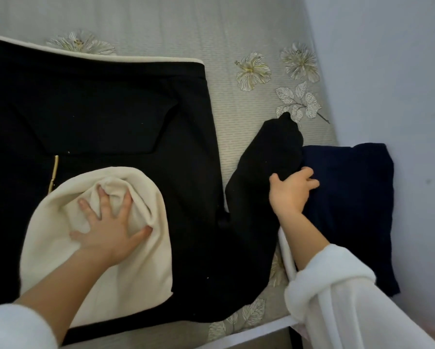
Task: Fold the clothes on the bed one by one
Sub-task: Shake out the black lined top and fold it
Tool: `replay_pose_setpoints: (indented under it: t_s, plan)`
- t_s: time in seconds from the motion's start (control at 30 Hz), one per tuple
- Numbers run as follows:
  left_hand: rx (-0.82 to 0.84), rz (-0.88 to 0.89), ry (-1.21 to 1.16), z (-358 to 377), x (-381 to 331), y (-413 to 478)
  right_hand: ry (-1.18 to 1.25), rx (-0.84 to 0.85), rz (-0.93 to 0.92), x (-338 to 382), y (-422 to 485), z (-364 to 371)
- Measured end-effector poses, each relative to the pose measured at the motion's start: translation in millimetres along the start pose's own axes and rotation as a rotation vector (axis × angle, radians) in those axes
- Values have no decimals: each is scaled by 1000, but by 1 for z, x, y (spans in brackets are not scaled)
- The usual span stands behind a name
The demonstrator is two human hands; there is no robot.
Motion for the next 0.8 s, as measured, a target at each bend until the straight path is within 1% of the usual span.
replay_pose_setpoints:
  t_s: [0.07, 0.1, 0.13, 0.2, 0.23, 0.27, 0.3, 0.33, 0.37, 0.4, 0.43, 0.47, 0.5, 0.53, 0.63, 0.67, 0.7, 0.73, 0.77, 0.8]
  plan:
    - [21, -16, 11, -2, -2, -3, 52, 52, 23, 4, 0, 6]
    - [37, -21, 14, -5, -4, -4, 142, 115, 43, 6, 1, 9]
    - [50, -30, 10, -8, -6, -5, 305, 206, 88, 7, 1, 12]
    - [15, -48, -34, -17, -15, -10, 721, 504, 248, 16, -11, 13]
    - [-59, -32, -66, -20, -23, -16, 921, 647, 294, 24, -21, 7]
    - [-155, 8, -96, -22, -34, -25, 1084, 720, 294, 30, -26, -5]
    - [-244, 64, -128, -17, -45, -37, 1202, 731, 264, 33, -30, -21]
    - [-306, 148, -162, -5, -58, -52, 1273, 706, 207, 34, -33, -39]
    - [-323, 264, -176, 13, -75, -70, 1322, 669, 138, 34, -39, -58]
    - [-287, 391, -163, 37, -93, -88, 1362, 623, 66, 33, -46, -76]
    - [-216, 509, -133, 63, -108, -102, 1395, 581, 8, 33, -55, -90]
    - [-127, 583, -114, 87, -119, -110, 1410, 528, -31, 31, -60, -100]
    - [-38, 598, -116, 105, -125, -112, 1387, 460, -64, 31, -65, -109]
    - [16, 579, -140, 118, -127, -110, 1317, 380, -97, 33, -69, -115]
    - [37, 525, -149, 124, -126, -101, 1014, 139, -232, 67, -87, -125]
    - [56, 527, -148, 123, -125, -98, 945, 106, -312, 88, -95, -122]
    - [82, 530, -150, 121, -124, -97, 881, 115, -399, 113, -105, -114]
    - [106, 538, -152, 119, -123, -95, 806, 162, -492, 141, -114, -100]
    - [122, 551, -136, 116, -122, -95, 715, 255, -586, 168, -125, -79]
    - [125, 567, -111, 112, -121, -97, 601, 393, -671, 194, -137, -52]
Point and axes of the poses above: each hand's wrist, its own y-axis towards the middle knuckle, its own z-axis out of the palm, x = y × z, the point moved 9 cm from there along y, towards the middle knuckle, and after that the axes turned 11 degrees about -y, right-handed, at the moved point
